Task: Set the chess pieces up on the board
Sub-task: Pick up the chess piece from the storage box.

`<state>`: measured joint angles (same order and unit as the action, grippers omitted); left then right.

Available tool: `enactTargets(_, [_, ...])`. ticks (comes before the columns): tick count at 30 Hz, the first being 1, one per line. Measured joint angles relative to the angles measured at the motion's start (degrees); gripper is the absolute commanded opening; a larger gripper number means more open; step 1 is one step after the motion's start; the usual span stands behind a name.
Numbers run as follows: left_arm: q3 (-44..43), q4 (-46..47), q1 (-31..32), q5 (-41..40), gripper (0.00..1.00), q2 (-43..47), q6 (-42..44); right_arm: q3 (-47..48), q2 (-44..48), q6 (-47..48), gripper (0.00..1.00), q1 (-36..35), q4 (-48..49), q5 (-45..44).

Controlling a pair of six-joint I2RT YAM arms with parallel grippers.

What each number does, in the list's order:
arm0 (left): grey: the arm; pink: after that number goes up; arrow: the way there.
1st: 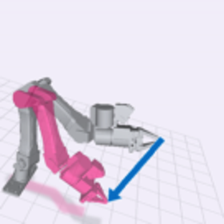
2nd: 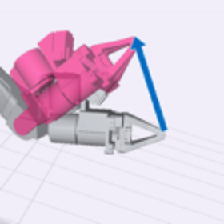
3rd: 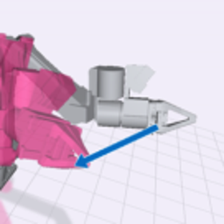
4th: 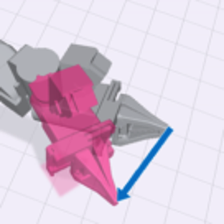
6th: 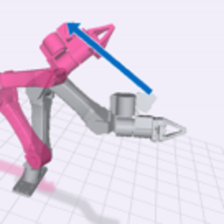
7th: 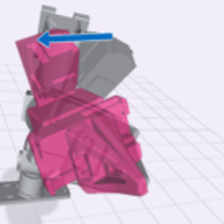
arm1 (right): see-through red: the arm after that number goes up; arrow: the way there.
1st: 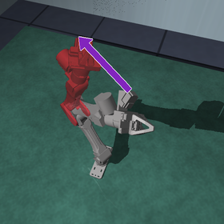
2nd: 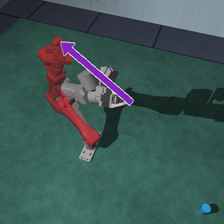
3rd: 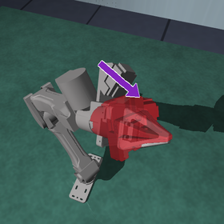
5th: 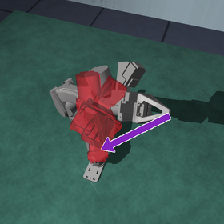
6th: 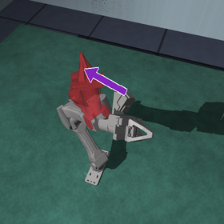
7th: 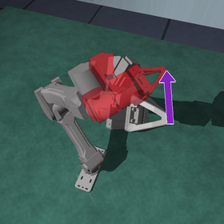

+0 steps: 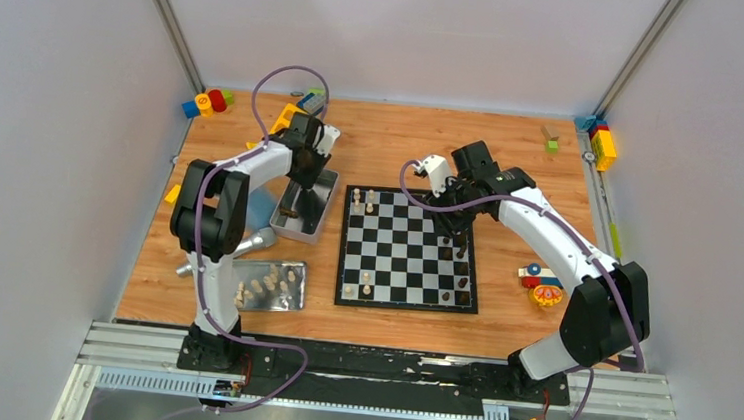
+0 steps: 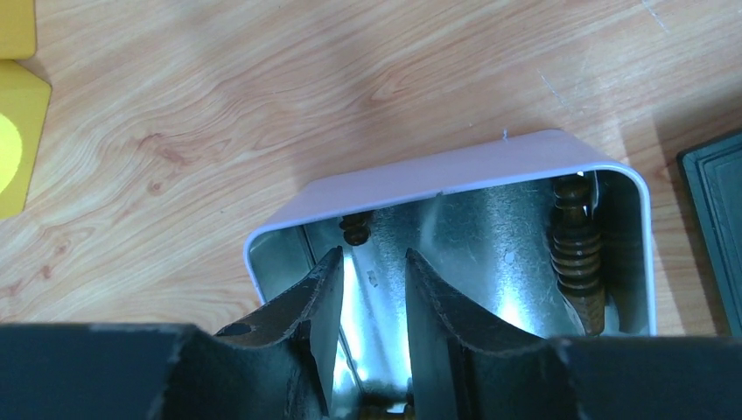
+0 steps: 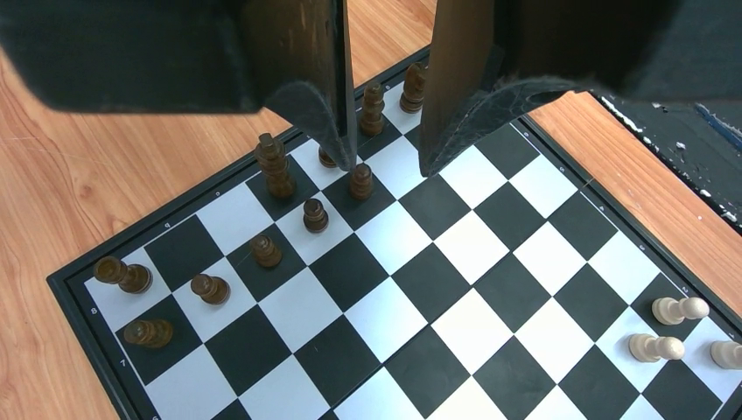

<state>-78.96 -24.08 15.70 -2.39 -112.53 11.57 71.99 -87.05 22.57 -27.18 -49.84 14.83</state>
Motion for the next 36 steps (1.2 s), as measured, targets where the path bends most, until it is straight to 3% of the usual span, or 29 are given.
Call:
enactTargets(15, [-0.74,1.92,0.00,-1.22,0.35,-2.45,-1.46,-1.14,0.00,-0.02,0.33,0.00,0.37,0.31])
enactTargets(27, [-2.01,1.95,-0.33,-1.33,0.14,-3.32,-1.42,-1.36,0.00,0.00,0.33,0.00,0.39,0.31])
enactTargets(36, [0.81,0.66,-0.44,0.52,0.10,0.33,-0.44,-1.20,0.00,0.02,0.33,0.02,0.28,0.37])
